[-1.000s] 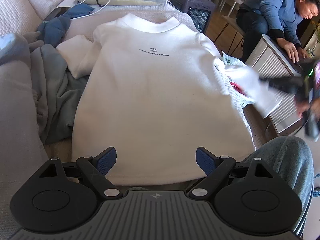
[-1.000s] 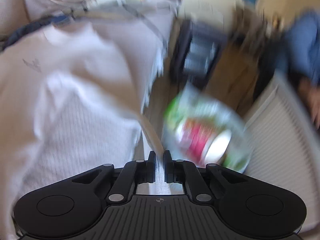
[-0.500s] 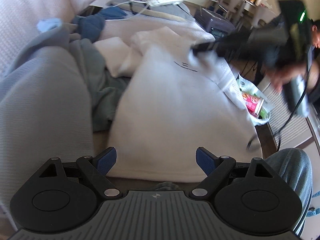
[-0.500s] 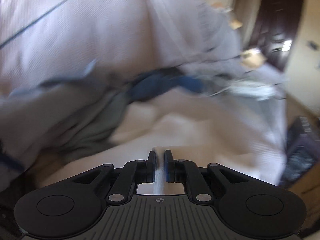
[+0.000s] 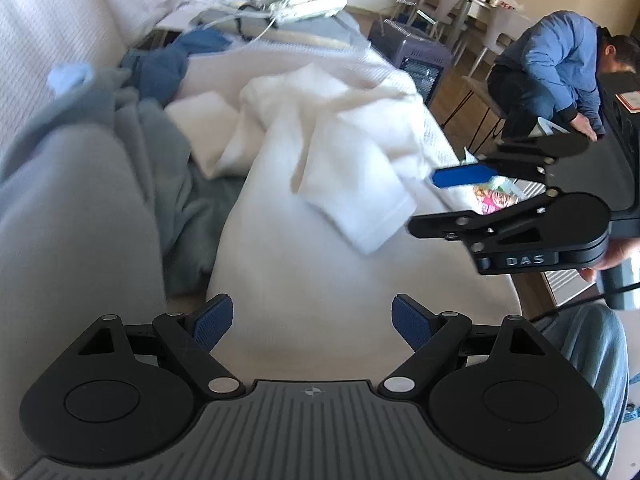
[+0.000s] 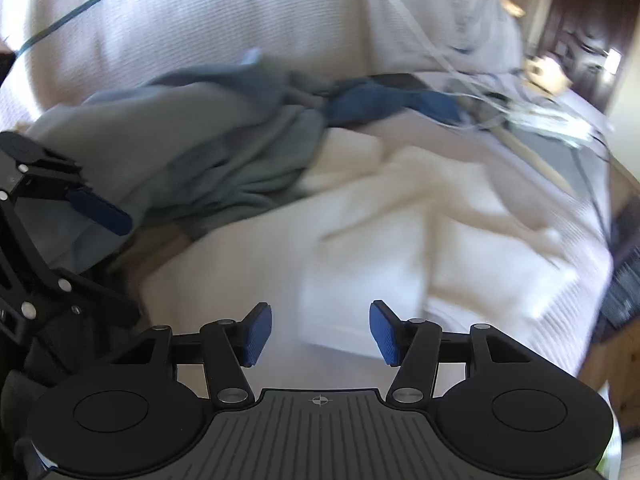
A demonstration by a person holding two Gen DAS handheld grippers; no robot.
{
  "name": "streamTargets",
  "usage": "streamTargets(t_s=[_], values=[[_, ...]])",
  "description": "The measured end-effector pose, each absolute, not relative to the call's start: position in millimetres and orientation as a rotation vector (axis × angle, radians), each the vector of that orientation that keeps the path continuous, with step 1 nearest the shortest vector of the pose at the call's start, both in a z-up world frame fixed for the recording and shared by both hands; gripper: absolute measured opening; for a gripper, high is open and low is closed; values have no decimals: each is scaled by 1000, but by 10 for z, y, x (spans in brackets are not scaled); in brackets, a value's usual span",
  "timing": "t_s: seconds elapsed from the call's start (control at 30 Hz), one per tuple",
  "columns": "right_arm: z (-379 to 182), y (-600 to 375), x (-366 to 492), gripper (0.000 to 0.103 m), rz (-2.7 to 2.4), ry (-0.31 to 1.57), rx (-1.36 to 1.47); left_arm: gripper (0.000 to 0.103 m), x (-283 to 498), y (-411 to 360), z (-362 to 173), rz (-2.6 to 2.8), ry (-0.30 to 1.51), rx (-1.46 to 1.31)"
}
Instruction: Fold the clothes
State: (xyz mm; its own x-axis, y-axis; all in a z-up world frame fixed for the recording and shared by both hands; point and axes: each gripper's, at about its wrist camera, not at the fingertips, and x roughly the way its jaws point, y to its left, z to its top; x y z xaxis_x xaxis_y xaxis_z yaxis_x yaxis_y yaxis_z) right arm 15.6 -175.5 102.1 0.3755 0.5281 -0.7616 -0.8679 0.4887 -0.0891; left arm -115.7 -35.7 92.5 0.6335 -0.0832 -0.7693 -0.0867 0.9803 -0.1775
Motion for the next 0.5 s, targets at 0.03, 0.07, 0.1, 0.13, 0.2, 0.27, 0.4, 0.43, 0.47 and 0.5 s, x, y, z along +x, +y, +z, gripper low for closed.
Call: streamTargets(t_s=[0.03, 0.07, 0.1, 0.13, 0.2, 0.27, 0.4, 0.43, 0.47, 0.5], values=[[1027, -1823, 192, 56, 920, 741, -511, 85, -1105, -389, 946, -2, 874, -189], [1032, -1900, 224, 56, 891, 740, -495, 85, -1035, -436, 966, -10, 863, -167], [1037, -1977, 256, 56, 861, 738, -479, 85, -956, -498, 978, -29, 850, -141], [1034, -2049, 286, 56, 832, 736, -467, 85, -880, -571, 977, -55, 836, -117], [1000, -2173, 336, 56, 779, 735, -456, 85, -735, -731, 943, -101, 824, -67], [949, -2294, 366, 56, 747, 744, -450, 85, -591, -891, 846, -131, 817, -5], [854, -2416, 400, 55, 712, 736, -474, 80, -318, -1160, 560, -121, 811, 127], [836, -2425, 408, 55, 708, 726, -478, 74, -268, -1200, 497, -127, 809, 150], [818, -2430, 418, 55, 708, 716, -480, 69, -215, -1240, 434, -135, 811, 170], [801, -2429, 430, 55, 709, 706, -483, 66, -173, -1277, 374, -135, 816, 192]])
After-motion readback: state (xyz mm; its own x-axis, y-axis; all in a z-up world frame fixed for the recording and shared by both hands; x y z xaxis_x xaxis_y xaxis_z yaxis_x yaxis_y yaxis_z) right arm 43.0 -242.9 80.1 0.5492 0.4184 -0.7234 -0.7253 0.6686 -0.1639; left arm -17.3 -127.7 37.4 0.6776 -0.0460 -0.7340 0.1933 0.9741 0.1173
